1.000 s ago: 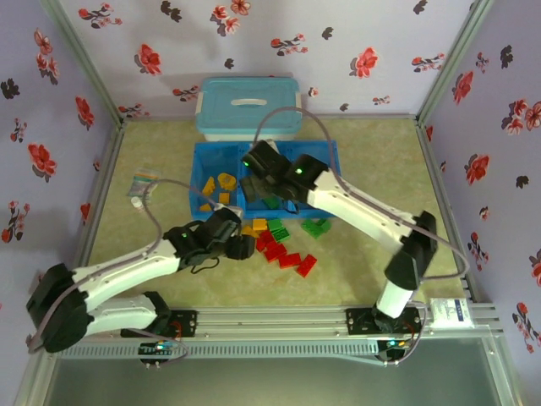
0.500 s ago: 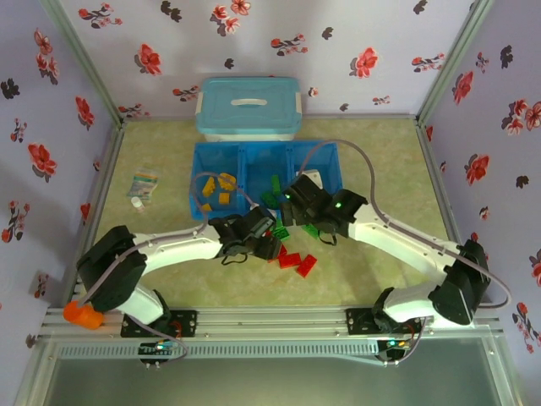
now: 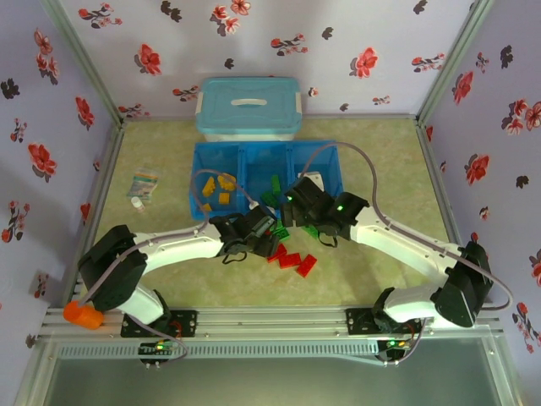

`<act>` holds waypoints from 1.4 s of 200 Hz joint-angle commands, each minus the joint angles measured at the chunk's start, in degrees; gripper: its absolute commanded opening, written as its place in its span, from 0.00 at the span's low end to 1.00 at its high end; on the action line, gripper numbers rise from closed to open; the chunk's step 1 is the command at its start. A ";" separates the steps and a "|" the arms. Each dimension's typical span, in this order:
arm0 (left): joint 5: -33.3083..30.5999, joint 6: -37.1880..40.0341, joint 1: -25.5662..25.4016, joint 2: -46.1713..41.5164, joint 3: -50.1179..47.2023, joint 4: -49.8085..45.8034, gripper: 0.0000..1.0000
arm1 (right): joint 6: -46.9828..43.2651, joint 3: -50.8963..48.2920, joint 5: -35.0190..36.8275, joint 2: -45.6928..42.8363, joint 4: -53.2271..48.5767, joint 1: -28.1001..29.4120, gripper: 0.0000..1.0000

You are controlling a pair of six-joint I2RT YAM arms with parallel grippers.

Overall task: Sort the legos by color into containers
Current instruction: Pick up the lego from the center of the table.

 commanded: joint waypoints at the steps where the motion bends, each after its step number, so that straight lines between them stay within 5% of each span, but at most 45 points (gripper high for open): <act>1: -1.97 0.76 -0.14 1.70 0.35 -0.13 0.61 | 1.29 -0.34 0.03 -0.48 0.43 -0.33 0.97; 280: -1.59 0.02 -1.20 4.10 0.69 -3.59 0.52 | 3.73 -7.32 1.14 -7.31 1.23 -1.76 0.96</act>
